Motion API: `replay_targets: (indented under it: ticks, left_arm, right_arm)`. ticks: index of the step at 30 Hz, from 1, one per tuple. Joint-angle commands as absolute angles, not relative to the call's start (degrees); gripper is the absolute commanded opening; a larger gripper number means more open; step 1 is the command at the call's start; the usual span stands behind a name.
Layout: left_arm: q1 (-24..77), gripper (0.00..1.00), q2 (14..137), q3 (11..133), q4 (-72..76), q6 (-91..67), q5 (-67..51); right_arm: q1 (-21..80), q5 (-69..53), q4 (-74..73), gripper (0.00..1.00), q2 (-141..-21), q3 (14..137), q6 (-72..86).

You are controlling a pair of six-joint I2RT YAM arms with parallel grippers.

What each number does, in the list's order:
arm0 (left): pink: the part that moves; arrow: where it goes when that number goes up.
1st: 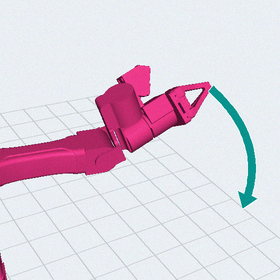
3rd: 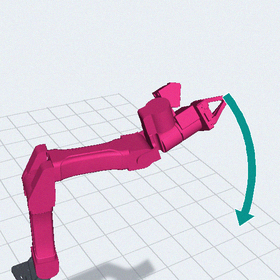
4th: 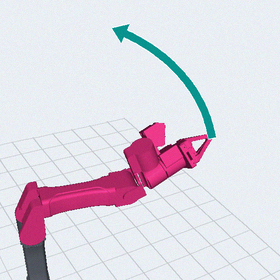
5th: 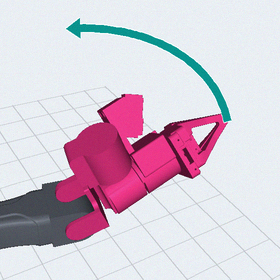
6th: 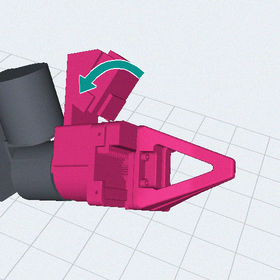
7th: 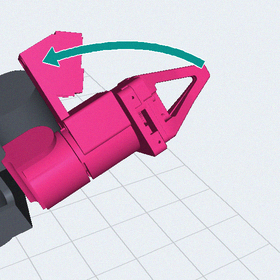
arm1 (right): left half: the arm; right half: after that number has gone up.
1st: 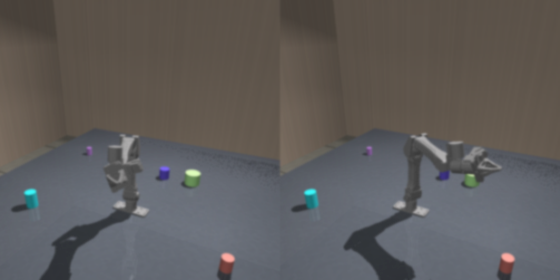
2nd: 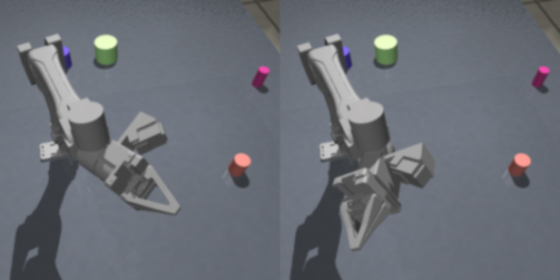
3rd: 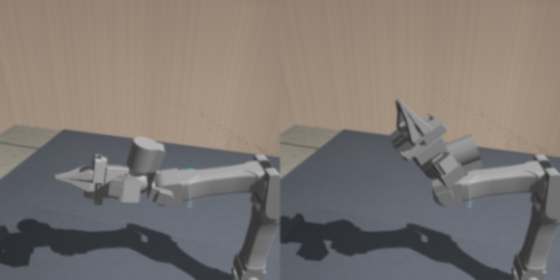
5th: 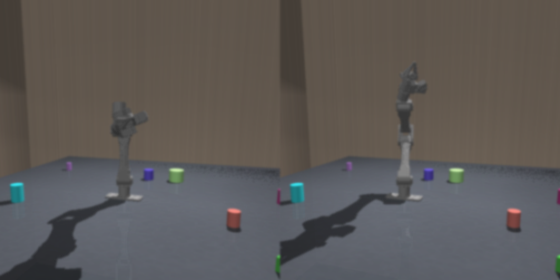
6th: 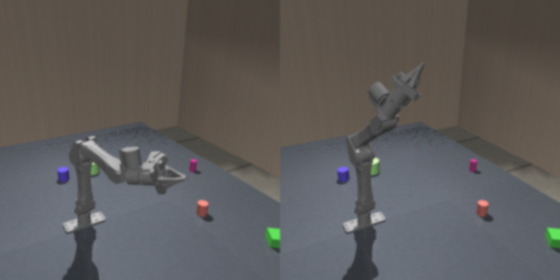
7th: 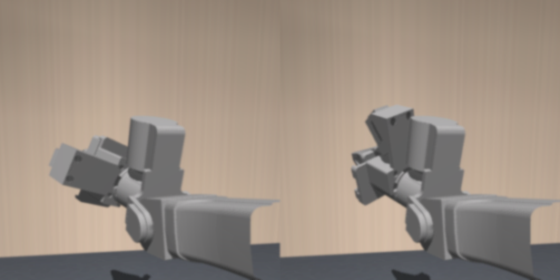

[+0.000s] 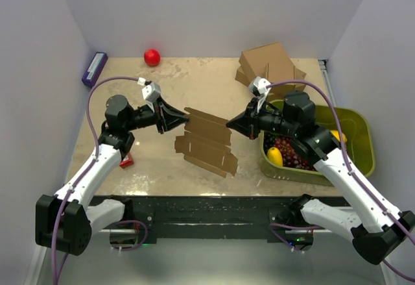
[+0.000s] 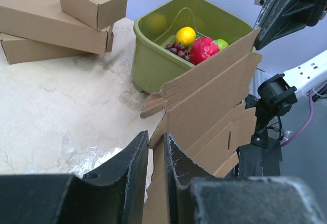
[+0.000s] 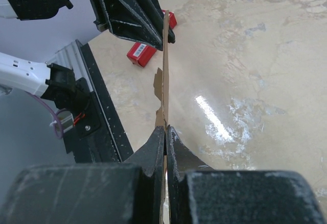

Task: Fold the paper box

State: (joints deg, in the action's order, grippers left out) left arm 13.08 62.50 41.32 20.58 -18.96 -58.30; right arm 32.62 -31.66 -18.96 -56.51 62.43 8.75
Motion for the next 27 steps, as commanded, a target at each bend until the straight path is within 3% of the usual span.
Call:
replay_targets:
  ticks: [1, 6, 9, 17, 21, 24, 27]
  left_arm:
    - [13.80, 0.22, 63.02, 40.43, 22.94, -19.25, -58.97]
    - [13.97, 0.13, 63.19, 40.43, 23.11, -19.25, -59.24]
    - [14.15, 0.00, 63.19, 40.25, 23.64, -19.16, -60.03]
    - [14.76, 0.00, 61.61, 39.64, 22.68, -16.18, -57.76]
    - [15.12, 0.00, 60.21, 39.46, 17.77, -12.75, -50.47]
    - [15.73, 0.00, 61.08, 39.73, 13.21, -10.73, -41.85]
    - [17.22, 0.00, 61.96, 39.64, 11.43, -9.67, -36.75]
  right_arm:
    - [32.70, -30.67, -18.37, 0.00, -56.86, 64.86, 7.65]
    - [32.78, -30.85, -18.19, 0.00, -56.87, 64.86, 7.65]
    - [32.70, -30.59, -18.19, 0.00, -56.69, 64.78, 7.65]
    - [32.70, -20.85, -18.72, 0.00, -57.65, 64.25, 9.04]
    - [32.70, -10.65, -18.98, 0.25, -60.20, 63.55, 13.18]
    - [32.70, -4.76, -19.60, 0.36, -63.10, 62.84, 16.87]
    - [32.70, -2.29, -18.90, 0.58, -64.59, 61.88, 20.64]
